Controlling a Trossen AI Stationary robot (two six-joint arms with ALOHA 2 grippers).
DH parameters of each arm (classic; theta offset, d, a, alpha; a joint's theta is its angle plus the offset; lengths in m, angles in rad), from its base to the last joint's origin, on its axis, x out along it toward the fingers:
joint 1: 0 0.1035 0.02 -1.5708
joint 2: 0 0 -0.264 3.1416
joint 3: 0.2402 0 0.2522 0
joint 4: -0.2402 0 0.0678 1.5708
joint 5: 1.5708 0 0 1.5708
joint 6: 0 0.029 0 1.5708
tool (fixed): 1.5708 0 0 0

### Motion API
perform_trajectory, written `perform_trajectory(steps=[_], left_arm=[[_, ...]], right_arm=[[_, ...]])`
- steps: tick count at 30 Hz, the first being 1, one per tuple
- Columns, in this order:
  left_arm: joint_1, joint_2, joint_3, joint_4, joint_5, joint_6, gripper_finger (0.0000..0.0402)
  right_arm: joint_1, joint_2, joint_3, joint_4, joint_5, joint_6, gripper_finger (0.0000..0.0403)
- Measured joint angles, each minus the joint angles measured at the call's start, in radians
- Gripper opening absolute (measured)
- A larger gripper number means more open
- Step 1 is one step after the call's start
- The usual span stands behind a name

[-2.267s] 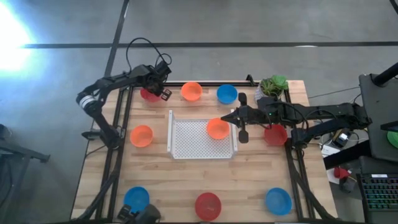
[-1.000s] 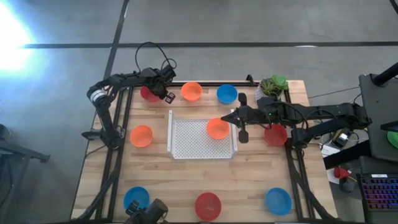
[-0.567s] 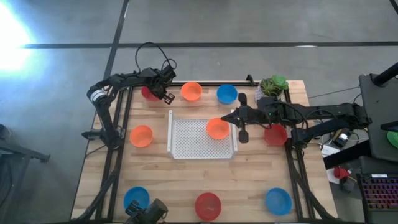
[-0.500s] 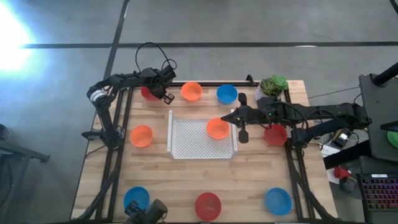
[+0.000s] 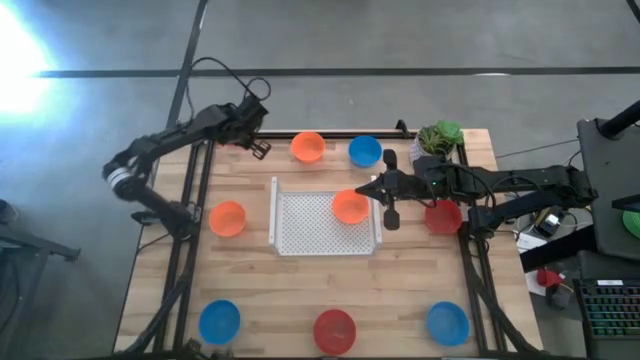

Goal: Pick & Place Mini bowls
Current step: Put the top red bowl on the shelf

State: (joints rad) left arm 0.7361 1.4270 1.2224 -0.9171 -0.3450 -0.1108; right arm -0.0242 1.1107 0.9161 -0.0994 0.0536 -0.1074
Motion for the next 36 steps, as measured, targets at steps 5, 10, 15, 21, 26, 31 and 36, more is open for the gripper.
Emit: perform_trajectory(steps=[5, 10, 15, 21, 26, 31, 36], left_arm=[[-0.092, -0.128, 0.001, -0.026, 0.0, 0.007, 0.0], [-0.229, -0.191, 0.041, -0.03, 0.003, 0.048, 0.0], [-0.383, -0.171, 0.135, -0.04, 0.003, 0.081, 0.0], [-0.513, -0.074, 0.231, -0.075, -0.02, 0.073, 0.0], [-0.582, 0.035, 0.284, -0.081, 0.016, 0.063, 0.0], [-0.641, 0.119, 0.305, -0.078, 0.048, 0.066, 0.0], [-0.691, 0.192, 0.297, -0.078, 0.089, 0.069, 0.0]], right_arm=[[0.0, 0.0, 0.0, 0.0, 0.0, 0.0, 0.0008], [0.0, 0.0, 0.0, 0.0, 0.0, 0.0, 0.0008], [0.0, 0.0, 0.0, 0.0, 0.0, 0.0, 0.0008], [0.0, 0.0, 0.0, 0.0, 0.0, 0.0, 0.0008], [0.0, 0.0, 0.0, 0.0, 0.0, 0.001, 0.0008], [0.0, 0.0, 0.0, 0.0, 0.0, 0.003, 0.0008], [0.0, 0.0, 0.0, 0.0, 0.0, 0.001, 0.0008]])
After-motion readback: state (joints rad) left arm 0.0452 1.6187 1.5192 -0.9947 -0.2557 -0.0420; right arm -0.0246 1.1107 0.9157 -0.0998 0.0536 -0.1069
